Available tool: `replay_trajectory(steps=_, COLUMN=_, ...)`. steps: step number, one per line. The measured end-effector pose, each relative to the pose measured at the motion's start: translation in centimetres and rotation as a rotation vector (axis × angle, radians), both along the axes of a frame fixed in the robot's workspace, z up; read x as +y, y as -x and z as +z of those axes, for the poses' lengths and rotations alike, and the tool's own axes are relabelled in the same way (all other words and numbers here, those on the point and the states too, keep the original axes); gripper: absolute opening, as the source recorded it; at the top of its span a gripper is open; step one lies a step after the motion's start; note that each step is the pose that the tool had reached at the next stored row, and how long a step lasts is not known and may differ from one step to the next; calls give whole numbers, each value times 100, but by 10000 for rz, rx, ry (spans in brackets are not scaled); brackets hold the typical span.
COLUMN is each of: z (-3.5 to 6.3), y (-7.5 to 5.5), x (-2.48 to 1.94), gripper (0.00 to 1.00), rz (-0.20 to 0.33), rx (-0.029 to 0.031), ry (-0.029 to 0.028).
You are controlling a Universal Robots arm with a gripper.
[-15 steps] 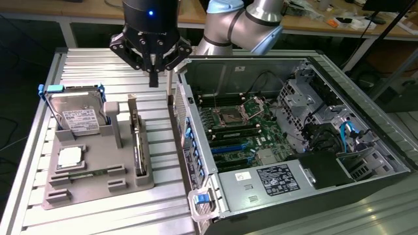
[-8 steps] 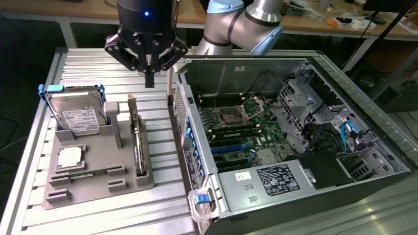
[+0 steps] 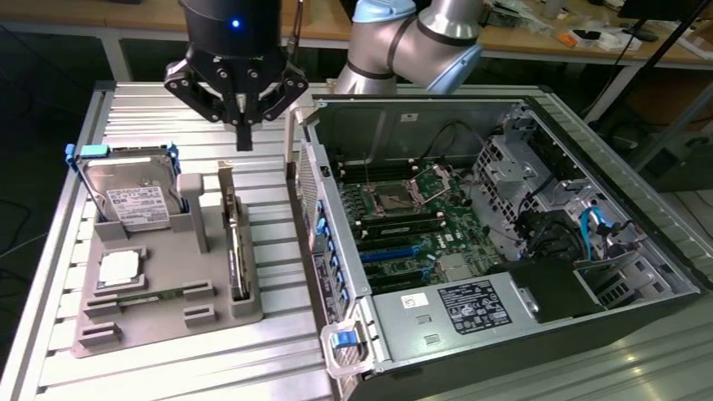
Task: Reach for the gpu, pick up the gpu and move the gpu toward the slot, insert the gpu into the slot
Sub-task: 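Reach for the gpu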
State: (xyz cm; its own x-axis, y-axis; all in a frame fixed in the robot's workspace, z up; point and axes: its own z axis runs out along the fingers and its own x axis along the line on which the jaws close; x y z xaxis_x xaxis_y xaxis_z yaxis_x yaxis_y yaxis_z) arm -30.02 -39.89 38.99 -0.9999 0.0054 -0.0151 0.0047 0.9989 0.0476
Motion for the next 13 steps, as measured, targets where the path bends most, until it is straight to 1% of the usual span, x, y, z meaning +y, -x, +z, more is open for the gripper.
replay_trajectory(steps=1, z=0, y=29, x=0, gripper=11, rz=12, rx=2, ry=0)
replay_trajectory(steps=3, z=-2, y=134, x=0, gripper=11, rz=37, rx=5, ry=0)
replay_trajectory(steps=5, z=-2, y=195, x=0, gripper=11, rz=51, rx=8, ry=0)
replay_trajectory(steps=11, z=-4, y=361, x=0, gripper=11, rz=93, rx=20, ry=0)
replay_trajectory(steps=13, z=-5, y=391, x=0, gripper=11, rz=96, rx=23, ry=0)
